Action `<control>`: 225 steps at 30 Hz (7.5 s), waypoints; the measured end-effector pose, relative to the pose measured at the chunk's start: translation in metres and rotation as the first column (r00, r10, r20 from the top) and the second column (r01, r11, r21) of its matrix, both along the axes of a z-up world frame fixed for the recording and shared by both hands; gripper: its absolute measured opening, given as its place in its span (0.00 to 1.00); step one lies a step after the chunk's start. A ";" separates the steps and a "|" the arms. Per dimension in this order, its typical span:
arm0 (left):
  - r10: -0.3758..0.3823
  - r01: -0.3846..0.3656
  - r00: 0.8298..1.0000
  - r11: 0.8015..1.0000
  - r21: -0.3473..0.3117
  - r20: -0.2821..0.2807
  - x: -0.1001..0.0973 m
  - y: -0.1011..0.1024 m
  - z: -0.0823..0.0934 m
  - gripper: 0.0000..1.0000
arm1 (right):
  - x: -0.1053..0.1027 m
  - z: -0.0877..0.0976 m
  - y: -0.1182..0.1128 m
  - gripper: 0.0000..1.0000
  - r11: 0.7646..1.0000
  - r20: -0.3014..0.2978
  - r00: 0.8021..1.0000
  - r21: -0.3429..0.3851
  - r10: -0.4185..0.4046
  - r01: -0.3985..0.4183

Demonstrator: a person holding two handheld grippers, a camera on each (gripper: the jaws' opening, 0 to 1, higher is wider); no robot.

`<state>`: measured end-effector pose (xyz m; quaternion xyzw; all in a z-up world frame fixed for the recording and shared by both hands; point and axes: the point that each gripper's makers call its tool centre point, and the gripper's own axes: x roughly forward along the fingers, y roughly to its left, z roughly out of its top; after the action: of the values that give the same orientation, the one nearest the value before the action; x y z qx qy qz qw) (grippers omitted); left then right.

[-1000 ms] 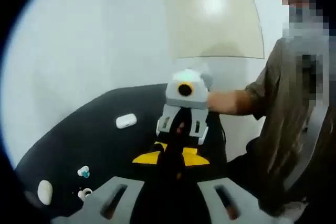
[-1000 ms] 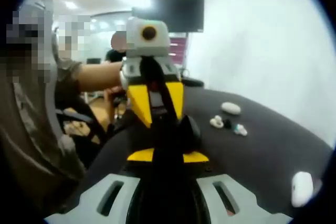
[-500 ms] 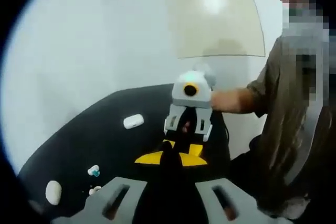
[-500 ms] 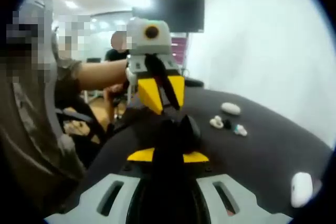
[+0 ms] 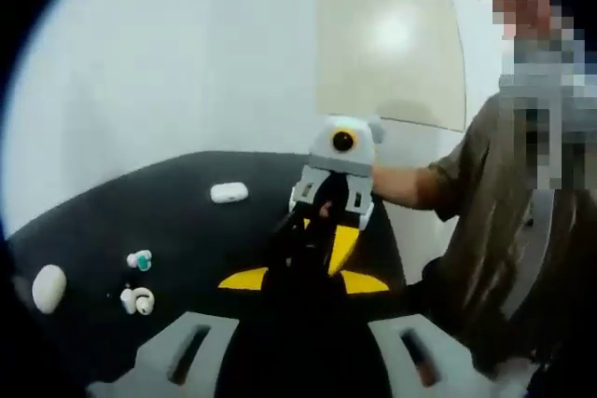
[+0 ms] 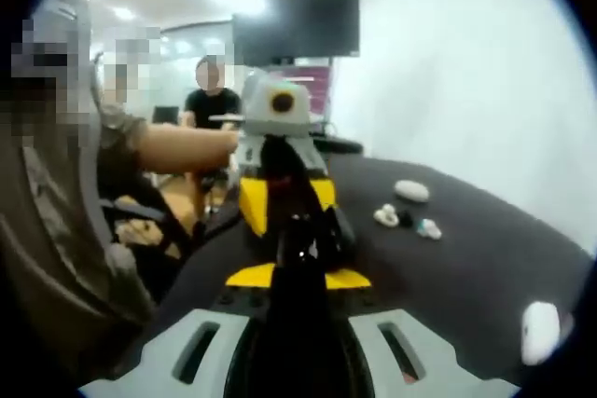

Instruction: Pick up three earphones and place each one into its charging case using tactile feedback, ensure that each earphone is properly inserted and securely positioned inside the case.

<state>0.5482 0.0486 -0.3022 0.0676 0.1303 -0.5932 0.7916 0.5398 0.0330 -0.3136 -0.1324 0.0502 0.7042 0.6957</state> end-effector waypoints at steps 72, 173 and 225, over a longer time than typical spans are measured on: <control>0.026 -0.028 0.995 0.999 0.023 0.101 0.002 0.006 -0.013 0.15 | 0.130 0.009 0.101 0.09 0.940 0.138 0.960 -0.209 -0.244 0.269; 0.048 -0.048 0.998 0.999 0.017 0.043 0.000 0.004 -0.017 0.15 | 0.073 -0.002 -0.050 0.26 0.808 -0.116 0.800 -0.058 -0.588 0.586; 0.028 -0.030 0.998 0.999 0.023 0.057 -0.009 0.002 -0.015 0.14 | 0.091 0.011 -0.065 0.13 0.854 -0.113 0.846 -0.103 -0.520 0.511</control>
<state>0.5396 0.0503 -0.3168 0.0919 0.1158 -0.5779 0.8026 0.6311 -0.0318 -0.3024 -0.0892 0.1557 0.4969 0.8491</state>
